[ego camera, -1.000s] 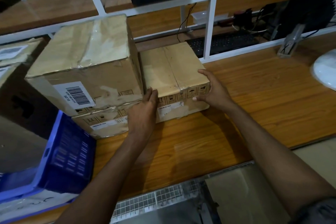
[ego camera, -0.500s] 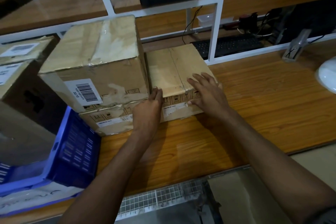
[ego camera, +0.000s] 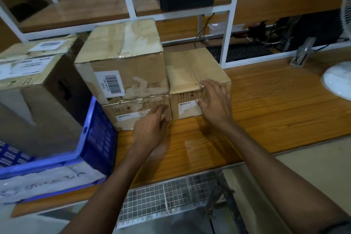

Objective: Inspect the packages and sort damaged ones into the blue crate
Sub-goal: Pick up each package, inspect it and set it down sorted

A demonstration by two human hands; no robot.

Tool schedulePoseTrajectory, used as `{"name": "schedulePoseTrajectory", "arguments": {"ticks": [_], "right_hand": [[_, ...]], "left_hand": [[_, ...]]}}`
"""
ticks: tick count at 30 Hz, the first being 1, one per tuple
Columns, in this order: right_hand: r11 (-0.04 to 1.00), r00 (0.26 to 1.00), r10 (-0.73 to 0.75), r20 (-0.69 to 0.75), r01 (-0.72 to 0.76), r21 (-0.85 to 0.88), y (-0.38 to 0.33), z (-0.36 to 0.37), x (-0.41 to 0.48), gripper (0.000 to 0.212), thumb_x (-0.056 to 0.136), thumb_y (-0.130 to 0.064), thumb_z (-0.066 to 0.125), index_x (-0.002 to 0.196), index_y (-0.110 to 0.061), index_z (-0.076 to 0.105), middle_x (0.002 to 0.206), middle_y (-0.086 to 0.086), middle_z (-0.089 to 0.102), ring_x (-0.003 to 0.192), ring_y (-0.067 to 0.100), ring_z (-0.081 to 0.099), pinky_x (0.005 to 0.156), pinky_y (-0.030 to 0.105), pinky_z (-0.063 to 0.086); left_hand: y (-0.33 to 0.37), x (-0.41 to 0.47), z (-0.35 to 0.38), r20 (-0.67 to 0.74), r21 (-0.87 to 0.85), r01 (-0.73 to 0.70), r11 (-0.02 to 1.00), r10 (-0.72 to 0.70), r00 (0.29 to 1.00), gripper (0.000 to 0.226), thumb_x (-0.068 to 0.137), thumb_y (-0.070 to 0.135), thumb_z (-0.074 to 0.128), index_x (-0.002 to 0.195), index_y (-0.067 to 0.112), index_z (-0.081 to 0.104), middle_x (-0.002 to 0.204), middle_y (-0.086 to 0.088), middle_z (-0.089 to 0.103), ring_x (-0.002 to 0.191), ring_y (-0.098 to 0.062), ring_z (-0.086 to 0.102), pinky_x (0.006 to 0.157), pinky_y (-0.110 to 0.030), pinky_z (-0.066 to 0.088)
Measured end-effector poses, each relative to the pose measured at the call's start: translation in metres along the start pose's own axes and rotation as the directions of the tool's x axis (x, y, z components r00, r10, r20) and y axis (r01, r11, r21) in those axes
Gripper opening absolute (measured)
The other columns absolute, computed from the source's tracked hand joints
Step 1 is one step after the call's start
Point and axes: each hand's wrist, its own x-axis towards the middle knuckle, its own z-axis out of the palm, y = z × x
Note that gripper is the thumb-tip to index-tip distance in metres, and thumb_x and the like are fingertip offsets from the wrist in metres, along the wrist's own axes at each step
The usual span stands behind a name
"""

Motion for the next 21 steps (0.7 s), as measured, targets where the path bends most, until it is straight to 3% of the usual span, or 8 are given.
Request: {"name": "schedulePoseTrajectory", "arguments": {"ticks": [3, 6, 9, 12, 21], "right_hand": [[0.993, 0.999, 0.004, 0.037, -0.008, 0.118, -0.034, 0.006, -0.032, 0.056, 0.091, -0.027, 0.075, 0.143, -0.025, 0.055, 0.15, -0.004, 0.052, 0.143, 0.021, 0.037, 0.115, 0.052, 0.037], [0.992, 0.993, -0.039, 0.115, 0.025, 0.126, -0.067, 0.012, -0.065, 0.051, 0.091, -0.028, 0.075, 0.139, -0.025, 0.059, 0.144, -0.005, 0.057, 0.137, 0.016, 0.042, 0.112, 0.043, 0.042], [0.992, 0.983, -0.02, 0.182, -0.003, 0.125, -0.097, 0.016, -0.093, 0.047, 0.094, -0.033, 0.073, 0.138, -0.029, 0.06, 0.142, -0.008, 0.057, 0.134, 0.012, 0.042, 0.107, 0.035, 0.042], [0.986, 0.981, 0.042, 0.189, -0.072, 0.152, -0.123, 0.017, -0.115, 0.043, 0.095, -0.036, 0.072, 0.136, -0.033, 0.06, 0.138, -0.01, 0.058, 0.13, 0.011, 0.044, 0.097, 0.028, 0.037], [0.956, 0.968, -0.052, 0.246, -0.023, 0.293, -0.177, 0.018, -0.158, 0.038, 0.093, -0.038, 0.075, 0.129, -0.034, 0.065, 0.118, -0.024, 0.059, 0.117, 0.005, 0.055, 0.097, 0.038, 0.052]], "left_hand": [[-0.011, -0.03, -0.015, -0.037, -0.1, 0.042, 0.994, -0.046, 0.998, 0.035, 0.102, 0.029, 0.059, 0.137, 0.029, 0.058, 0.131, 0.004, 0.067, 0.087, -0.009, 0.071, 0.063, -0.034, 0.061], [-0.019, -0.054, -0.037, -0.058, -0.139, 0.057, 0.989, -0.065, 0.996, 0.03, 0.103, 0.032, 0.058, 0.132, 0.028, 0.064, 0.122, 0.005, 0.072, 0.088, -0.009, 0.071, 0.064, -0.03, 0.058], [-0.025, -0.077, -0.055, -0.094, -0.181, 0.082, 0.98, -0.101, 0.991, 0.027, 0.103, 0.035, 0.059, 0.127, 0.03, 0.067, 0.115, 0.009, 0.074, 0.089, -0.009, 0.071, 0.064, -0.026, 0.053], [-0.034, -0.1, -0.063, -0.1, -0.24, 0.132, 0.962, -0.16, 0.982, 0.022, 0.102, 0.038, 0.058, 0.121, 0.034, 0.068, 0.108, 0.013, 0.075, 0.087, -0.007, 0.071, 0.065, -0.03, 0.056], [-0.055, -0.168, -0.099, -0.202, -0.313, 0.251, 0.916, -0.322, 0.925, 0.015, 0.097, 0.046, 0.066, 0.106, 0.035, 0.072, 0.09, 0.015, 0.076, 0.078, -0.004, 0.07, 0.059, -0.027, 0.05]]}}
